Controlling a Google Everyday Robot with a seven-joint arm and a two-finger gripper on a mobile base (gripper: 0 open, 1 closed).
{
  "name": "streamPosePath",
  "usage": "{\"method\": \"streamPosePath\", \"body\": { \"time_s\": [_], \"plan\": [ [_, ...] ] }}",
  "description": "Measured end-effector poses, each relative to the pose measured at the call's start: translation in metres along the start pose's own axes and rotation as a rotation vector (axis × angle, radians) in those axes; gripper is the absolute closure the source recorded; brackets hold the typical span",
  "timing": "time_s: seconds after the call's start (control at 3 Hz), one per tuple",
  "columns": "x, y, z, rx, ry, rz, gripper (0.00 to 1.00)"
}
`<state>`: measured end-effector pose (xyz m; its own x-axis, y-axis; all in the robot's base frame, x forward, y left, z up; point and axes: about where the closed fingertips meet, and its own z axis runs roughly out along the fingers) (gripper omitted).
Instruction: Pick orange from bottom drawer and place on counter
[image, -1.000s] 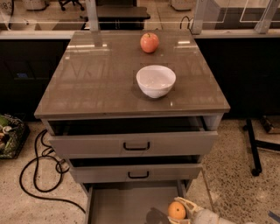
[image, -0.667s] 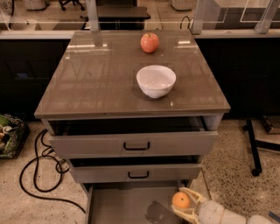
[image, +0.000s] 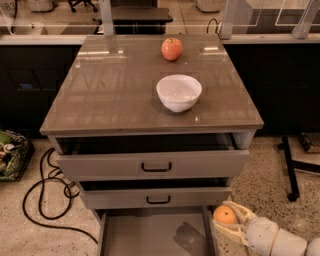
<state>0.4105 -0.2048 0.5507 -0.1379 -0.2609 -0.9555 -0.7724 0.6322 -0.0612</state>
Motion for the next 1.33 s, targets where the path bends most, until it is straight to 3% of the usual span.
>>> {"method": "streamPosePath", "body": {
  "time_s": [0.67,1.0,1.33],
  "plan": [
    [-0.060,-0.035,-0.040,0.016,-0.030,0.009,1.00],
    [-0.126,-0.042,-0.068,0.072,0.002,-0.041,1.00],
    [-0.126,-0.042,-0.068,0.072,0.002,-0.041,1.00]
  ]
}}
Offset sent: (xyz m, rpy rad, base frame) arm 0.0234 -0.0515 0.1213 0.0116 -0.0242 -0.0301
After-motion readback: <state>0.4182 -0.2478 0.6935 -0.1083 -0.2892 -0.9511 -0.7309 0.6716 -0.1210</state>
